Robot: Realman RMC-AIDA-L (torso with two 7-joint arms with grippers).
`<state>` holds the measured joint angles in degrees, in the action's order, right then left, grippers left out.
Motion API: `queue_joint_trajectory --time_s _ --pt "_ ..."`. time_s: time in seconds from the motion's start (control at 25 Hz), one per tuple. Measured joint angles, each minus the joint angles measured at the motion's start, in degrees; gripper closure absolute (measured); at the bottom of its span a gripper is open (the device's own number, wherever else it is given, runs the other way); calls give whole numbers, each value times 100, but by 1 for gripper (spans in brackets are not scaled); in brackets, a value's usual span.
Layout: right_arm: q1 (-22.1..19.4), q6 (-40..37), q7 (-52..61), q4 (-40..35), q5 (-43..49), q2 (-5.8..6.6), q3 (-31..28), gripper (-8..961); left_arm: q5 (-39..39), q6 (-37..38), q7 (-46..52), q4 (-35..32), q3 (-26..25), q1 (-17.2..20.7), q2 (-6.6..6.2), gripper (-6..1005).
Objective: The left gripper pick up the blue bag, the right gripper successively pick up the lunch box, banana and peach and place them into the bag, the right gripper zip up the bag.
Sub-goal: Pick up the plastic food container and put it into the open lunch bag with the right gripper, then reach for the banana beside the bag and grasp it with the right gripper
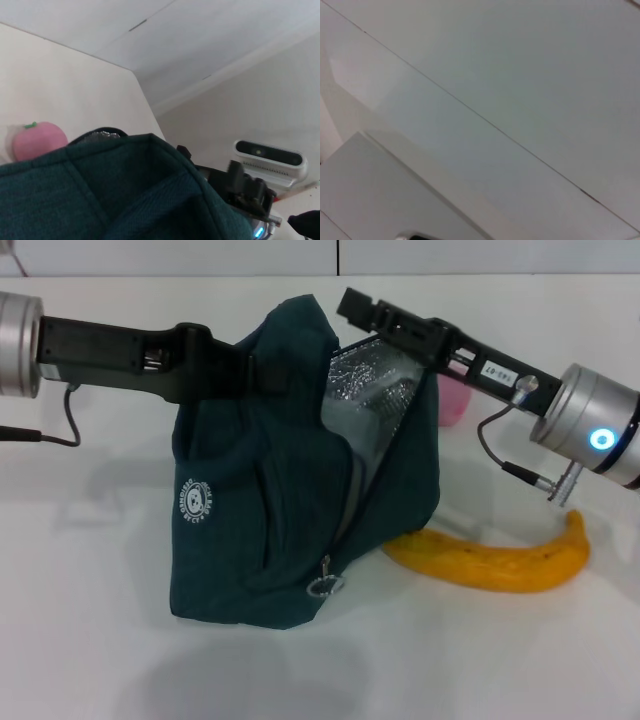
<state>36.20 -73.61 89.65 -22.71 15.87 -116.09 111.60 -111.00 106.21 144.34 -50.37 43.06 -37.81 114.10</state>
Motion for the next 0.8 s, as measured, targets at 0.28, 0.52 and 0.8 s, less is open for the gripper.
queue_joint_trajectory --time_s 0.28,0.52,0.8 --pt "-235 -469 -222 42 73 176 -470 444 0 -12 -51 -14 -77 70 -40 959" --pt "-241 -478 -481 -151 922 621 -1012 136 48 4 -68 -33 -88 175 -92 959" --pt "-293 -43 549 -1614 3434 1077 -2240 134 53 11 -109 -36 -71 165 -79 959"
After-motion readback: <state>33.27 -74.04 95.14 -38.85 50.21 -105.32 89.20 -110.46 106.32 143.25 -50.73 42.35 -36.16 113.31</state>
